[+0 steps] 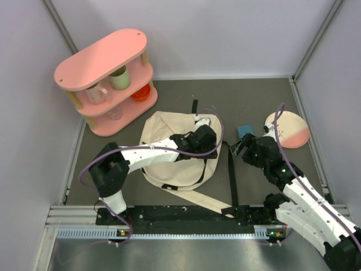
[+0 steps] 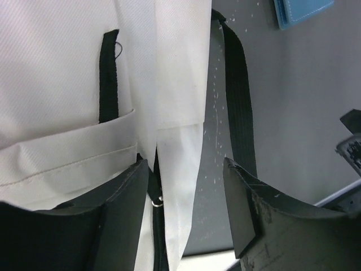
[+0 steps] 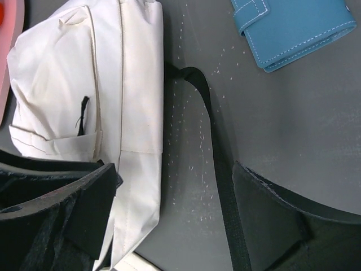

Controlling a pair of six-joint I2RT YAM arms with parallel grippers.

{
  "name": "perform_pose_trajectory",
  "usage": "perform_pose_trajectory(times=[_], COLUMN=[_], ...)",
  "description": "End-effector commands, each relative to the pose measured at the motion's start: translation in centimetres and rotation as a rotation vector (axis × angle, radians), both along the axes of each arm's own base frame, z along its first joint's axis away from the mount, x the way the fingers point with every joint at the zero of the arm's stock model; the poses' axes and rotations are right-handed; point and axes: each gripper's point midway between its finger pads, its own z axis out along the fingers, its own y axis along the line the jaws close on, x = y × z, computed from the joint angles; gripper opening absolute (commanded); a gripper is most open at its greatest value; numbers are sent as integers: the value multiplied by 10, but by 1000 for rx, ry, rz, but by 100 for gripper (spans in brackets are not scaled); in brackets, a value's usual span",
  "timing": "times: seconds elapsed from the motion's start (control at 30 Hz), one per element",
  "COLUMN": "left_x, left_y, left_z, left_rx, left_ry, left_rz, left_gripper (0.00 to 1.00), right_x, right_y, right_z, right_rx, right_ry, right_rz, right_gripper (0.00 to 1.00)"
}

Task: Pack the student bag
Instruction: Zip the student bag at the center of the board.

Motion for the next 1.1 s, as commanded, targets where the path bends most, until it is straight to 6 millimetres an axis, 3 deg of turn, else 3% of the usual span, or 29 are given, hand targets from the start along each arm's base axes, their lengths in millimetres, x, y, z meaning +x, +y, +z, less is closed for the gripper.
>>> perform_pose_trajectory(times=[0.0, 0.2, 0.37, 0.57, 0.8, 1.07], left_x=[14, 15, 12, 15, 13, 13], left_y=[-8, 8, 9, 8, 12, 13], left_z=[3, -9, 12, 29, -4, -23], left_rx=[8, 99, 143, 189, 271, 301], left_ry=[-22, -32, -114, -175, -114, -82], left_rz=[67, 104, 83, 78, 101, 116], left_gripper=[58, 53, 67, 70, 63, 54], right_x=[4, 1, -1, -3, -3, -4], right_y=[-1, 2, 3, 6, 6, 6], right_z=[11, 9, 3, 1, 1, -1], right_rx=[12, 22, 22, 29, 32, 27], right_ry=[-28, -20, -7, 0, 2, 4], right_rz=[-8, 12, 18, 35, 38, 41], right_gripper=[82, 82, 82, 83, 83, 83])
